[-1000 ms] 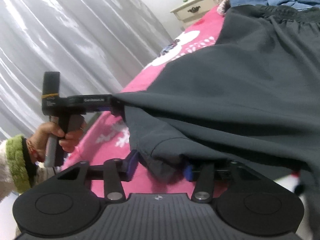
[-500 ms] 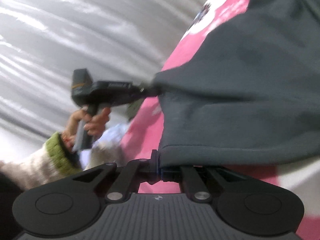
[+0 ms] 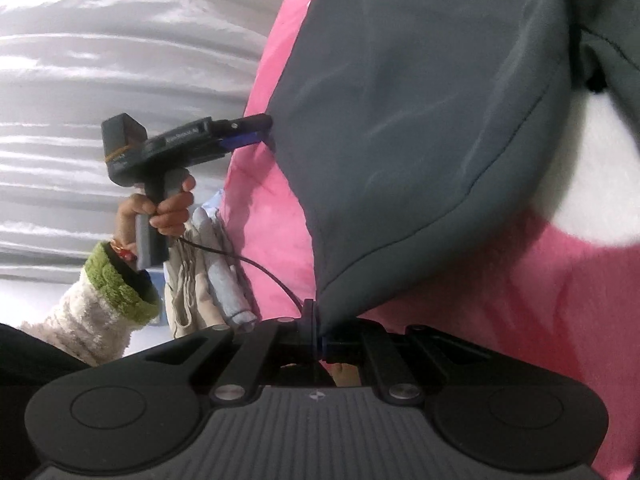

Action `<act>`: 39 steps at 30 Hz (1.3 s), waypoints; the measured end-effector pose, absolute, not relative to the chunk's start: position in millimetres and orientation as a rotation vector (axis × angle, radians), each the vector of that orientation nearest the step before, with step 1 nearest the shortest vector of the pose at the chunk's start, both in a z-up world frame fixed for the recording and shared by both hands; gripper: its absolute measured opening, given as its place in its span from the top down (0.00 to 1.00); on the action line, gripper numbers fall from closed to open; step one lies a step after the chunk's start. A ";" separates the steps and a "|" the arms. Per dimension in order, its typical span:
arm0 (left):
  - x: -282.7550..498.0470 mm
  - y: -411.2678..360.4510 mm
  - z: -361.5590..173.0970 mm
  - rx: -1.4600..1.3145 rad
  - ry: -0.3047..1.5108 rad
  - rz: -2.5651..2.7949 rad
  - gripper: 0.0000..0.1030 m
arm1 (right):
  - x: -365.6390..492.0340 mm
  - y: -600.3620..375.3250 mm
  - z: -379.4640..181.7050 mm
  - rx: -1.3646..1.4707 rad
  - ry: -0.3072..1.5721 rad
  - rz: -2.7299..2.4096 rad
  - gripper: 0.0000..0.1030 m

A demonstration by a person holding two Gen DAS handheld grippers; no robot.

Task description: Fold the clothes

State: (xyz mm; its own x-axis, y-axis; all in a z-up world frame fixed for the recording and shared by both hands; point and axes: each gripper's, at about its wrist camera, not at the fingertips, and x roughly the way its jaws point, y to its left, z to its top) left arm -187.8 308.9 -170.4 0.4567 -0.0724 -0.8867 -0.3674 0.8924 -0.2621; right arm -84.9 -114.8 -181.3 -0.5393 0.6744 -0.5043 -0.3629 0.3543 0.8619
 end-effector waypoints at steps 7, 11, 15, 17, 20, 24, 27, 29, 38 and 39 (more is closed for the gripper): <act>-188.9 289.8 -165.3 -0.379 1.089 0.243 0.92 | -92.7 -104.9 -197.4 0.281 1.680 1.352 0.97; -190.5 278.8 -159.2 -0.364 1.098 0.257 0.99 | -95.1 -99.5 -198.3 0.248 1.668 1.345 0.97; -196.3 277.0 -143.3 -0.362 1.086 0.314 1.00 | -98.2 -96.0 -186.5 0.225 1.651 1.366 0.97; -200.6 279.7 -134.6 -0.369 1.083 0.339 1.00 | -100.1 -97.0 -175.6 0.212 1.637 1.397 0.97; -205.6 281.7 -130.1 -0.354 1.108 0.354 1.00 | -99.8 -94.7 -172.8 0.200 1.641 1.408 0.97; -206.6 280.0 -136.7 -0.310 1.138 0.369 1.00 | -101.7 -88.2 -186.1 0.204 1.675 1.361 0.97; -203.8 279.3 -143.5 -0.272 1.143 0.380 1.00 | -103.4 -90.1 -197.6 0.207 1.687 1.341 0.96; -201.2 280.8 -150.5 -0.262 1.159 0.381 1.00 | -107.2 -88.0 -206.6 0.150 1.675 1.325 0.94; -209.0 281.0 -153.0 -0.080 1.188 0.424 0.78 | -120.7 -114.1 -167.4 -0.213 1.546 1.443 0.74; -211.8 283.9 -148.1 -0.086 1.175 0.444 0.78 | -121.3 -120.1 -159.2 -0.267 1.515 1.464 0.74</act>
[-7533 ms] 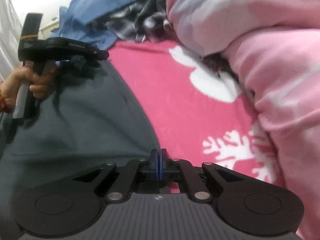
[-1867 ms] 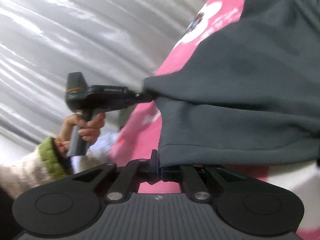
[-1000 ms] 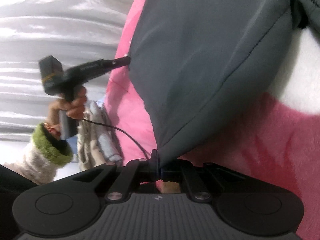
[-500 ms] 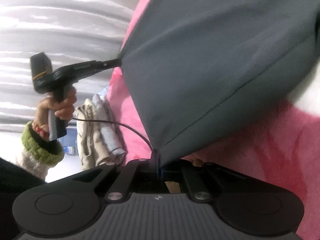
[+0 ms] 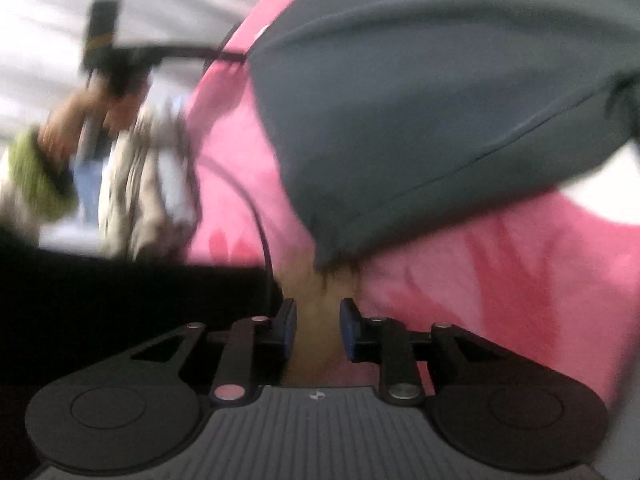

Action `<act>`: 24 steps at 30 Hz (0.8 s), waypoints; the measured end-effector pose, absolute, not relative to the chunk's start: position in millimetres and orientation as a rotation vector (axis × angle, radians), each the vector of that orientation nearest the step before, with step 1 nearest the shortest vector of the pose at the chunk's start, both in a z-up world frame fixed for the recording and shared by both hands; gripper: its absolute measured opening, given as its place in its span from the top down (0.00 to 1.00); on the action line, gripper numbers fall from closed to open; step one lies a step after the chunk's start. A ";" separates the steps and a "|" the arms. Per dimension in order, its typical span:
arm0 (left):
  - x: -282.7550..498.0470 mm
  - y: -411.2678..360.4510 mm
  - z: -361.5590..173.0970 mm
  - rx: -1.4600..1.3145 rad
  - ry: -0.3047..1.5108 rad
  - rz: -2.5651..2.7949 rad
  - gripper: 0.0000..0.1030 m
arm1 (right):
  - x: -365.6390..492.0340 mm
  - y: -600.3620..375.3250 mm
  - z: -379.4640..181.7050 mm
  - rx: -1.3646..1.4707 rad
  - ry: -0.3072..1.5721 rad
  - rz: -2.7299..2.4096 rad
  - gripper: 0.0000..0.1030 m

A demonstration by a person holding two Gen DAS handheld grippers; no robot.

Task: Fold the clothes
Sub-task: 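Lower the trousers flat onto the bedspread and open the right gripper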

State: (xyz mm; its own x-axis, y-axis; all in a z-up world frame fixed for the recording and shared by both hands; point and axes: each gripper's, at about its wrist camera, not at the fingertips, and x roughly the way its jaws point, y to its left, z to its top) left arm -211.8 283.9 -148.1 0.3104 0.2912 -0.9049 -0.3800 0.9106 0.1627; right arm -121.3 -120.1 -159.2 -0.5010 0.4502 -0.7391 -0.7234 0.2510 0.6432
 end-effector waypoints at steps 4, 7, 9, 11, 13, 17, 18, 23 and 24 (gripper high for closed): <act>-218.2 280.9 -122.7 -0.123 1.081 0.434 0.77 | -108.3 -134.3 -118.4 -0.366 1.248 1.471 0.74; -207.0 246.6 -116.8 -0.121 1.052 0.269 0.76 | -82.1 -134.3 -100.5 -0.325 1.080 1.381 0.76; -194.0 213.8 -124.3 -0.098 1.064 0.143 0.76 | -68.7 -126.7 -105.0 -0.308 1.005 1.311 0.76; -181.6 184.2 -138.8 -0.061 1.095 0.044 0.75 | -65.4 -117.7 -118.3 -0.339 0.970 1.271 0.76; -173.3 169.4 -151.8 -0.031 1.127 0.006 0.75 | -69.3 -114.1 -136.6 -0.408 1.012 1.273 0.76; -158.3 176.8 -155.6 -0.100 1.139 0.023 0.75 | -70.9 -121.4 -137.4 -0.472 1.027 1.330 0.76; -154.7 182.1 -152.3 -0.123 1.131 0.028 0.74 | -70.9 -124.0 -134.7 -0.480 1.021 1.348 0.76; -140.9 190.6 -143.8 -0.162 1.105 0.039 0.70 | -37.6 -128.0 -113.2 -0.417 0.951 1.359 0.76; -138.5 190.6 -144.3 -0.160 1.104 0.039 0.70 | -28.2 -129.1 -112.0 -0.419 0.926 1.341 0.76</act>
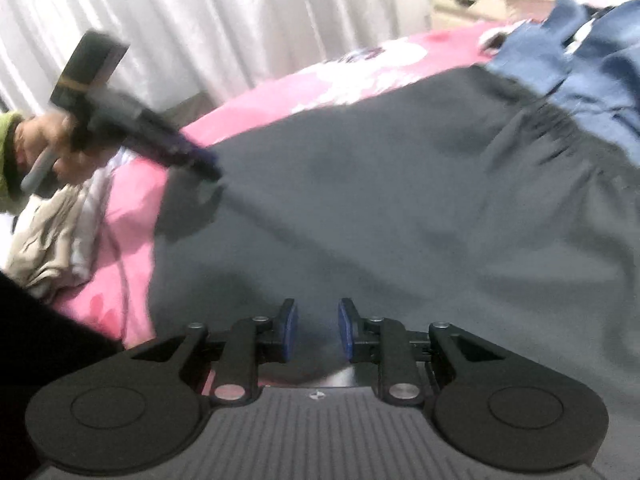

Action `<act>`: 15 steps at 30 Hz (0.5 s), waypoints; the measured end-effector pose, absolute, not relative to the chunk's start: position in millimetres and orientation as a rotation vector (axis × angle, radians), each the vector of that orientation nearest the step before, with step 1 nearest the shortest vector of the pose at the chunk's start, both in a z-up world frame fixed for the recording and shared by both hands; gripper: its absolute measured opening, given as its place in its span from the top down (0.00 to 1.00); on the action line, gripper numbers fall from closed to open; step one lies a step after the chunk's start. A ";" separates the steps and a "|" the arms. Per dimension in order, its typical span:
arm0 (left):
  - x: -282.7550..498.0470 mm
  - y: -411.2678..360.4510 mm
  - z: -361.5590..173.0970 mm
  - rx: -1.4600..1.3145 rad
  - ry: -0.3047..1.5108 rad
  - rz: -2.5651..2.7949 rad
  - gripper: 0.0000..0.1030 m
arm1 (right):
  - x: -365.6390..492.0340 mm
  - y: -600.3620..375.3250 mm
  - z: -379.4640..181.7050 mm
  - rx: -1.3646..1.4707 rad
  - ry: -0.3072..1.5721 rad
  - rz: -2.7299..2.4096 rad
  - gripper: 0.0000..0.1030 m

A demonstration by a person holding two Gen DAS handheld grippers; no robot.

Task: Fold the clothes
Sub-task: 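Lower the trousers flat onto the bedspread and open the right gripper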

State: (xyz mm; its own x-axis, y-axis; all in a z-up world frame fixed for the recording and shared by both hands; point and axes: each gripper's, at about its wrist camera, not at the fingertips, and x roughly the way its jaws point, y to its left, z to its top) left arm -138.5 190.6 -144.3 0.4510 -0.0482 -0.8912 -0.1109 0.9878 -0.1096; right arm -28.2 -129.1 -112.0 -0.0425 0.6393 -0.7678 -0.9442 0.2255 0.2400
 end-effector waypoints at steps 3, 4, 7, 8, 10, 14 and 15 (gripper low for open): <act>-130.0 187.3 -149.1 -0.170 1.104 0.023 0.70 | -1.1 -129.5 -111.9 -0.410 0.854 1.270 0.76; -127.1 185.4 -150.7 -0.174 1.106 0.016 0.70 | 9.9 -127.2 -113.2 -0.398 0.830 1.241 0.76; -117.6 177.5 -155.6 -0.175 1.104 -0.009 0.69 | 53.7 -112.8 -117.5 -0.339 0.766 1.157 0.76; -114.5 175.4 -156.7 -0.176 1.101 -0.014 0.68 | 69.2 -109.7 -117.3 -0.324 0.753 1.133 0.76; -108.3 171.2 -158.8 -0.176 1.094 -0.024 0.67 | 98.4 -99.2 -120.9 -0.303 0.724 1.074 0.76; -96.3 166.3 -162.3 -0.190 1.075 -0.033 0.67 | 137.4 -83.3 -123.6 -0.316 0.631 0.989 0.76; -93.4 166.1 -162.9 -0.198 1.068 -0.032 0.66 | 145.3 -81.2 -122.4 -0.325 0.615 0.987 0.71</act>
